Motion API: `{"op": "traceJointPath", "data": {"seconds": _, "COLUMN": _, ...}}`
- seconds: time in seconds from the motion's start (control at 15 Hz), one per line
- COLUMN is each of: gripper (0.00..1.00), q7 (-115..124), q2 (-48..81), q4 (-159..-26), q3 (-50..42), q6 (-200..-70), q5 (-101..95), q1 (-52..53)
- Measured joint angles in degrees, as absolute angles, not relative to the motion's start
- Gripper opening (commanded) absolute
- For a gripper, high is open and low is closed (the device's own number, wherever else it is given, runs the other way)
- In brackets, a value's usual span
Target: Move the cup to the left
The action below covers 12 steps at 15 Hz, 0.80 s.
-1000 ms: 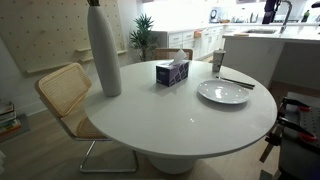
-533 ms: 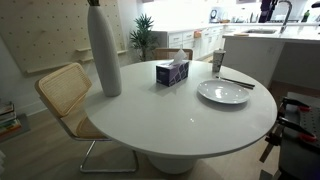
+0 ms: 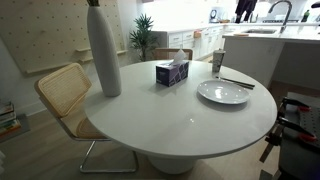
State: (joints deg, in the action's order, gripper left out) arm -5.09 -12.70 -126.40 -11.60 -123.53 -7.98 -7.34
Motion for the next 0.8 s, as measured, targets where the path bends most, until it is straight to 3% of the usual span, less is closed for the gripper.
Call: {"op": "traceJointPath", "data": {"seconds": 0.8, "gripper": 1.00, "q7": -6.6, "q2": 19.7, "q4": -89.2, "q3": -12.4, "q6": -121.6, "q5": -2.6, "q1": -10.2}}
